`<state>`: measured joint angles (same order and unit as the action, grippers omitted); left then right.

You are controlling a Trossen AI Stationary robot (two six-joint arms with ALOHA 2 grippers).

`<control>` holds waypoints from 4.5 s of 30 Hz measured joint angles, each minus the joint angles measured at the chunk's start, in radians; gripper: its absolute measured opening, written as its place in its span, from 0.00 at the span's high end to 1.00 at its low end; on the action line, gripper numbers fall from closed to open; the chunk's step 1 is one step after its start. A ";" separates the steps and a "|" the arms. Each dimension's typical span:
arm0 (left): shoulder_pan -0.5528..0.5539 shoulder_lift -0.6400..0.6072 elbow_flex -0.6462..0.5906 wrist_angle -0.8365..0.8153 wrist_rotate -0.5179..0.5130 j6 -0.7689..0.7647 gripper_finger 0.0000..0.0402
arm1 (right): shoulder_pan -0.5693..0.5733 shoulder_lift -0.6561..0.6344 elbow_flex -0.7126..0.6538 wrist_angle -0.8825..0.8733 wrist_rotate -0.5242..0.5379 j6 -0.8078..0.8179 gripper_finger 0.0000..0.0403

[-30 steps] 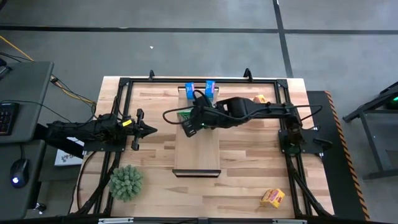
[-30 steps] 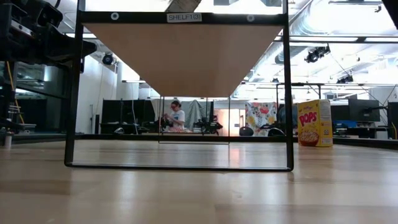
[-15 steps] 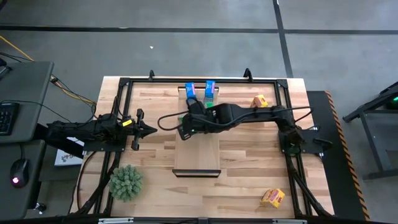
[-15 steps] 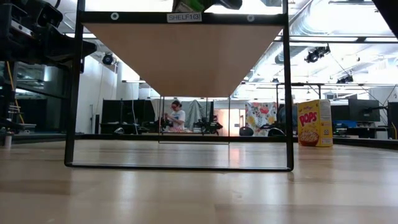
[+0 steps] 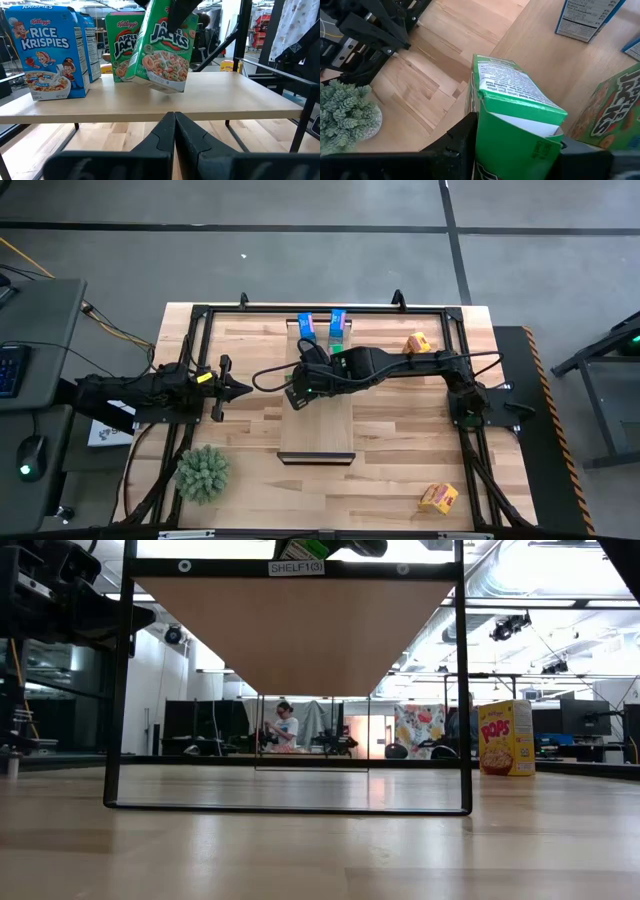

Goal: Stack cereal on shelf
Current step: Put the green cereal box on the shelf aligned with the other green cereal box

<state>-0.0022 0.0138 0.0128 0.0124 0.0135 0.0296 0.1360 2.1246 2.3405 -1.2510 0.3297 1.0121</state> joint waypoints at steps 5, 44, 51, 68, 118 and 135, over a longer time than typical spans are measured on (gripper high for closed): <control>0.000 0.000 0.000 0.000 0.000 0.000 0.99 | 0.000 0.000 0.000 0.000 0.001 0.003 0.70; 0.000 0.000 0.000 0.000 0.000 0.000 0.99 | 0.017 -0.002 0.000 0.006 -0.016 0.012 0.41; 0.000 0.000 0.000 0.000 0.000 0.000 0.99 | 0.018 -0.002 0.000 0.029 -0.099 0.009 0.41; 0.000 0.000 0.000 0.000 0.000 0.000 0.99 | 0.022 -0.002 0.001 0.062 -0.057 0.021 0.41; 0.000 0.000 0.000 0.000 0.001 0.000 0.99 | 0.084 -0.021 0.016 0.010 -0.106 -0.051 0.41; 0.000 0.000 0.000 0.000 0.001 0.000 0.99 | 0.093 -0.021 0.016 0.017 -0.223 -0.160 0.41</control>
<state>-0.0025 0.0139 0.0128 0.0124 0.0143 0.0296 0.2295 2.1036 2.3566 -1.2336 0.1066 0.8517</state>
